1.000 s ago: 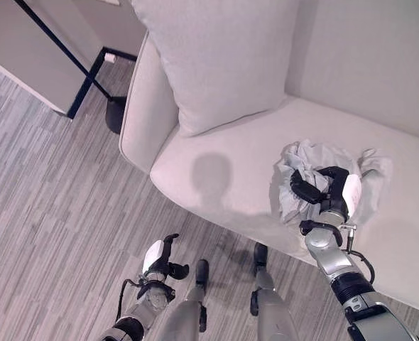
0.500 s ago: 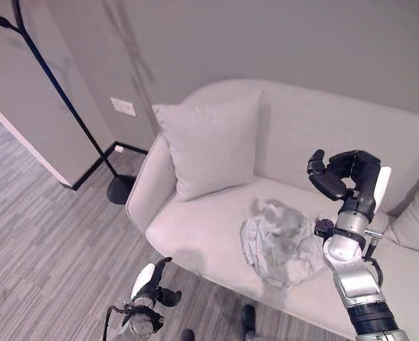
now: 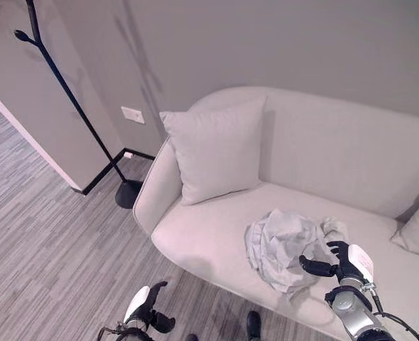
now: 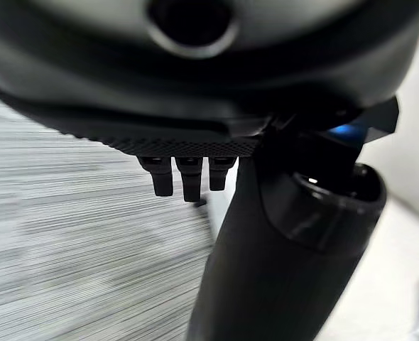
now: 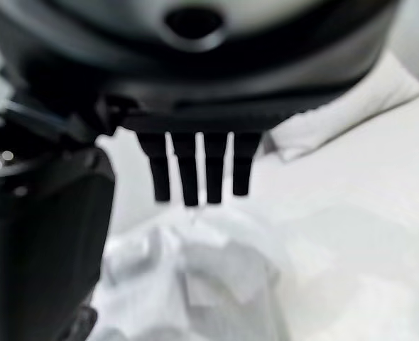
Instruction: Hang the clothes on the sofa on the clothes rack.
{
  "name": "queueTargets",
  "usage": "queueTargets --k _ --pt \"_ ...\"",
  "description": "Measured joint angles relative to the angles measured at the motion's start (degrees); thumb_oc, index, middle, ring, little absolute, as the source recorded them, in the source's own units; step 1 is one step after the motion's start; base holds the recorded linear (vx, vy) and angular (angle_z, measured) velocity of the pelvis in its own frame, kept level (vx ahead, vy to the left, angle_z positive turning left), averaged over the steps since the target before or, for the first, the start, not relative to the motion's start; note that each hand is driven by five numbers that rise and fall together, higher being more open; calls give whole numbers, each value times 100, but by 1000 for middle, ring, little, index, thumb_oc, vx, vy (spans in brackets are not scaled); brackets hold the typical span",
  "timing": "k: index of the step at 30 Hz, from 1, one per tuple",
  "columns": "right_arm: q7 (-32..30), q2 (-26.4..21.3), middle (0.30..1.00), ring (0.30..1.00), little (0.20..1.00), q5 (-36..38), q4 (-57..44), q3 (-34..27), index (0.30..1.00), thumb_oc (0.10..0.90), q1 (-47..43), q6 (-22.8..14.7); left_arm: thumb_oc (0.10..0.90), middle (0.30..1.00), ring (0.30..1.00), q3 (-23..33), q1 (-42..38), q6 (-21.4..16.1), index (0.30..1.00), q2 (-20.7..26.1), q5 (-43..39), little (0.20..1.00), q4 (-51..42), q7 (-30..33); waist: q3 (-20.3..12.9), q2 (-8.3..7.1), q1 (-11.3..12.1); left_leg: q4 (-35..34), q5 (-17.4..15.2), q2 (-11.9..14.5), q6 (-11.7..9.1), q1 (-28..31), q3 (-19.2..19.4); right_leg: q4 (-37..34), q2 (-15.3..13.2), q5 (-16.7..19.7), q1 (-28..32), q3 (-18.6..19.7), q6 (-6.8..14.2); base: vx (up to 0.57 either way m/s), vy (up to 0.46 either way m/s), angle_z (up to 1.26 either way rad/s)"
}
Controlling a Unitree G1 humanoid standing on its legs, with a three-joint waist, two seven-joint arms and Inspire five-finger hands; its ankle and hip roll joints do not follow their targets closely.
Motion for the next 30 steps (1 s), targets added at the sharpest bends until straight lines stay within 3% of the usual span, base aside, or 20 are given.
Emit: queueTargets --k 1,5,10,11,12,16,21,22,23,30 --pt "-63 25 900 900 900 -1 916 468 900 800 -875 9 800 900 900 -278 -260 -81 900 47 11 900 241 100 111 60 47 53 27 4 -46 -218 -28 1 20 16 -188 -17 5 -32 -39 36" --pt "-520 11 900 900 900 3 1175 421 900 800 -2190 -128 800 900 900 -467 -741 -211 900 -67 81 900 309 280 783 254 343 76 226 121 -190 -671 -355 4 120 72 -485 -309 -99 -6 -73 37" --pt "-919 9 900 900 900 -4 1608 539 900 800 -2509 -187 800 900 900 -556 -791 -246 900 -160 175 900 501 623 968 362 559 89 288 225 -279 -1014 -679 40 214 -7 -659 -649 -186 9 -67 37" --pt "-928 6 900 900 900 27 1954 580 900 800 -2709 -178 800 900 900 -675 -976 -300 900 -201 191 900 523 653 1135 554 582 90 309 204 -306 -1131 -821 44 187 9 -694 -792 -207 0 -43 30" --pt "-929 45 900 900 900 46 1995 593 900 800 -2713 -190 800 900 900 -703 -997 -302 900 -203 190 900 526 675 1164 607 613 91 309 198 -306 -1174 -828 45 177 8 -730 -801 -206 2 -30 27" --pt "-1006 168 900 900 900 167 2350 594 900 800 -2802 -179 800 900 900 -861 -1148 -290 900 -231 185 900 526 747 1258 713 610 95 321 190 -321 -1324 -923 47 160 28 -830 -918 -232 10 -15 11" --pt "-1172 300 900 900 900 12 2493 828 900 800 -2614 -41 800 900 900 -994 -1328 -278 900 -278 185 900 527 842 1264 721 562 93 322 170 -321 -1345 -927 47 132 -2 -841 -936 -207 -8 -2 3" --pt "-1174 304 738 738 738 -63 2560 830 738 692 -2630 -30 800 900 900 -1052 -1380 -279 900 -276 185 900 517 868 1267 728 540 95 323 154 -319 -1353 -927 47 118 -7 -847 -935 -199 0 0 0" --pt "-1171 305 300 300 300 -93 2595 830 300 400 -2635 -15 800 900 900 -1091 -1417 -280 900 -277 187 900 505 875 1267 731 527 95 327 139 -314 -1354 -926 47 104 -24 -847 -933 -176 -40 22 2" --pt "-1274 -58 300 300 300 -35 3012 790 300 400 -3159 -27 800 900 900 -1440 -1557 -273 900 -108 412 900 -3 895 1295 844 525 93 414 5 -257 -1564 -912 47 -40 -11 -1065 -900 -115 -21 27 2"
